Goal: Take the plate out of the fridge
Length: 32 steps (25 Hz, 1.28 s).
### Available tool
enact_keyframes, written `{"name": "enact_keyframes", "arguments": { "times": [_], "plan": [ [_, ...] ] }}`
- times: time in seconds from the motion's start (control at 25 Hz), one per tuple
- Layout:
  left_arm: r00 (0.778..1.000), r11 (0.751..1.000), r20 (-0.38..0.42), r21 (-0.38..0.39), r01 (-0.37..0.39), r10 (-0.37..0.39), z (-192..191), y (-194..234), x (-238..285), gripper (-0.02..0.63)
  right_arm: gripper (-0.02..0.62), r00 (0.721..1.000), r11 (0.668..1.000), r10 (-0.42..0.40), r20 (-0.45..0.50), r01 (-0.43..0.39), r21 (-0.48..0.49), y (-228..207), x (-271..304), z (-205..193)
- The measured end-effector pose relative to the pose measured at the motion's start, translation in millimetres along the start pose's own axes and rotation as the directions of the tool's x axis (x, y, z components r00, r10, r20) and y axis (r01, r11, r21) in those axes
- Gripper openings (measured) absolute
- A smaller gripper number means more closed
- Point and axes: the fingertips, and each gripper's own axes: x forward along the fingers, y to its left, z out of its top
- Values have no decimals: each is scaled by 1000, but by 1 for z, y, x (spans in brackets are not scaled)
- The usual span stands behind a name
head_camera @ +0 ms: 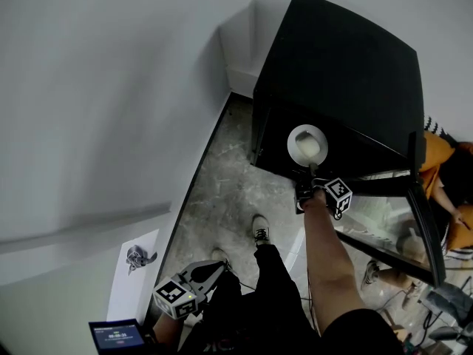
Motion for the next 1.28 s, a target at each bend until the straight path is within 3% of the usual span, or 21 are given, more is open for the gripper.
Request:
{"name": "enact_keyframes", "arguments": {
  "times": [0.28, 0.68, 0.96, 1.28],
  "plan": [
    [1000, 1000, 6, 15, 20, -20, 1, -3, -1, 7, 29, 1000, 1000, 13, 18, -13, 11, -7, -9, -6],
    [1000, 1000, 1, 0, 9, -9, -7, 7, -10, 6, 31, 995, 995, 94, 39, -95, 32, -10, -1, -8],
    [999, 1000, -31, 14, 9, -9, -10, 8, -8, 6, 31, 989, 985, 151, 3, -151, 79, -6, 12, -12],
    [999, 999, -29, 31, 13, -13, -10, 6, -10, 6, 18, 981, 981, 192, -13, -192, 12, 0, 4, -12]
  ]
}}
